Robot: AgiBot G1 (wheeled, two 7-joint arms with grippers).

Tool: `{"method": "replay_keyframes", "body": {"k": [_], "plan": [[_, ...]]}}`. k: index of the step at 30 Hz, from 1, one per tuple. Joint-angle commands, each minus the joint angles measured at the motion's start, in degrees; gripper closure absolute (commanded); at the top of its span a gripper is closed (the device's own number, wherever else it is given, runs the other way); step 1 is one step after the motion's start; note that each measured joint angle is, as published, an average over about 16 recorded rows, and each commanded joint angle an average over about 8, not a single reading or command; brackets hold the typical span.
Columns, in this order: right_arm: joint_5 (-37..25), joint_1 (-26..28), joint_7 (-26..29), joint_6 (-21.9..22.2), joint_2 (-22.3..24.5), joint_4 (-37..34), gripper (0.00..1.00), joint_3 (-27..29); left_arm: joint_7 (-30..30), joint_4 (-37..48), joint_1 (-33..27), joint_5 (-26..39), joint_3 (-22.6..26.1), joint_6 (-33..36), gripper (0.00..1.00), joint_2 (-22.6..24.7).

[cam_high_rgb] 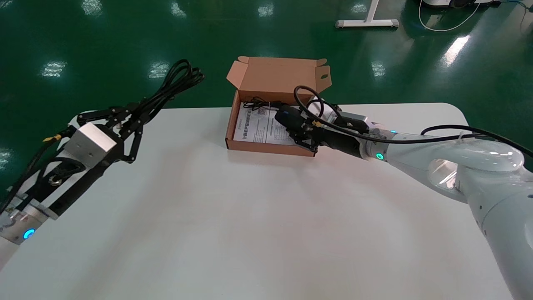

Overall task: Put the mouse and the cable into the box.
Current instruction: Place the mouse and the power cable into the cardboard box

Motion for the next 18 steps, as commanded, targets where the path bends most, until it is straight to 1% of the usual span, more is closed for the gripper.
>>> {"method": "replay_keyframes", "body": {"k": [1,7,11,14,18], "plan": [[-0.04,-0.07,0.36,0.15,0.02,0.28,0.0,-0.22,0.21,0.0,-0.77,0.49,0.6,0.21,1.0,0.14],[0.29,0.3,1.09,0.45,0.56,0.54,0.0,-0.53,1.84,1.0,-4.7,3.38,3.45,0.66,1.0,1.35],[1.53,1.74,1.59,-0.14,2.68,0.13,0.0,0.22,3.56,2.67,-8.06,5.59,5.69,1.41,1.0,2.73],[3.1,2.97,1.89,-2.06,5.6,-0.29,0.0,1.33,5.43,5.05,-11.02,7.02,7.46,2.48,1.0,4.44],[4.96,3.7,2.08,-7.05,9.32,-0.58,0.0,2.6,9.14,9.76,-15.1,8.21,9.39,4.42,1.0,7.63]]}}
